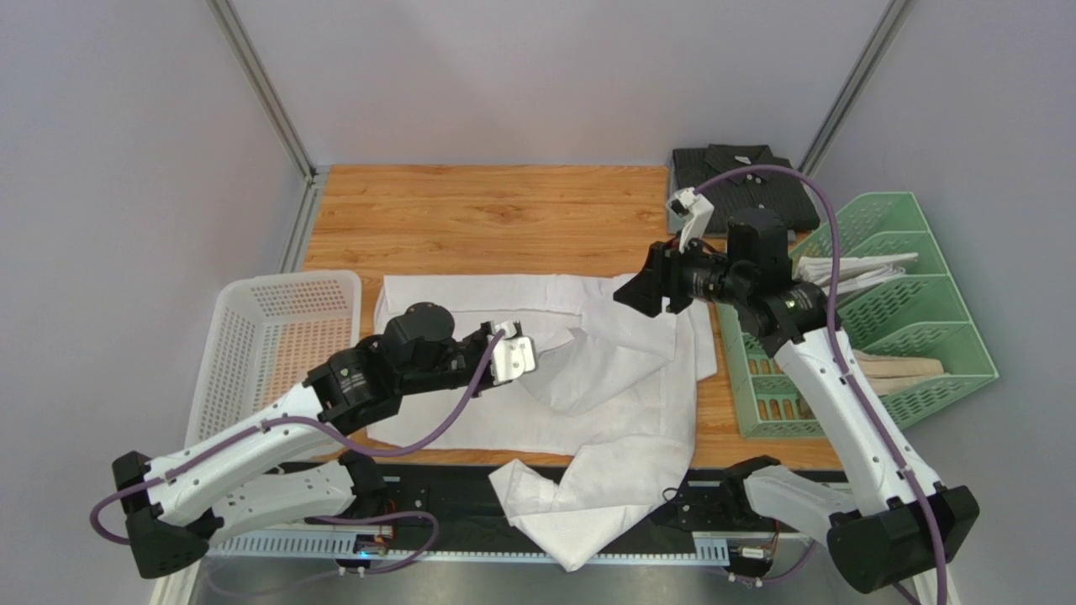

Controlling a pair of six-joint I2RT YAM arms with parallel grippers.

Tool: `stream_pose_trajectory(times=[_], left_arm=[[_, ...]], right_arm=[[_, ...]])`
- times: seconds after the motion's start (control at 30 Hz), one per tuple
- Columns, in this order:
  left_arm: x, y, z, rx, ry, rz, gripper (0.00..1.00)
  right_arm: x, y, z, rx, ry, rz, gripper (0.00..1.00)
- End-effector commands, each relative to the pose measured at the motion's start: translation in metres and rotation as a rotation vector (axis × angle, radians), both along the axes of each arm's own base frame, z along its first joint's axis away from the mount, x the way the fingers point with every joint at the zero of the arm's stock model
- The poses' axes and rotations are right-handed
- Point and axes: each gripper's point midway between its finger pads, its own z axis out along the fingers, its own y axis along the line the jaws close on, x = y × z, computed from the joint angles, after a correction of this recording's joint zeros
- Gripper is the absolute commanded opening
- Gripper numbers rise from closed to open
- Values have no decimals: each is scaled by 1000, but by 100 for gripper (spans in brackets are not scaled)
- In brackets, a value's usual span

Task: Fold and stack the long sleeve shirts
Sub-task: Fold the shirt

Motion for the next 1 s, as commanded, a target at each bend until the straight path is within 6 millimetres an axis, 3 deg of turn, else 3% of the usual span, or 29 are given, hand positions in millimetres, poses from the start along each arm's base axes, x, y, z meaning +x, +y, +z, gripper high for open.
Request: stream_pose_trajectory(times=[0.0,0.07,0.13,0.2,0.23,0.4,0.73,0.83,0.87,0.93,0.97], left_arm=[[-22,-3,-22,-17,143,-73,0],[-17,-3,-20,-50,190,-61,0],[-8,1,-13,-100,235,-28,0],[-9,0,-5,-132,252,-57,0],[-9,0,-3,-138,247,-65,0],[-20,-3,2,-156,245,-141,0],[-39,-3,5,-176,235,-254,0],[-41,-1,6,-169,227,-260,0],[-40,0,5,-167,225,-252,0],[-40,2,3,-160,224,-240,0],[-36,4,2,-155,217,-215,0]], right_arm=[[13,-3,-41,-74,121,62,65],[13,0,-57,-88,160,129,67],[12,7,-56,-75,185,212,70],[7,17,-45,-22,130,306,78],[9,19,-32,-7,22,322,79],[-8,26,-19,-22,-358,446,84],[-51,75,-35,-158,-832,727,82],[-57,87,-38,-154,-841,757,74],[-60,90,-39,-156,-846,769,59],[-64,93,-35,-145,-857,774,41],[-68,96,-33,-138,-858,782,20]])
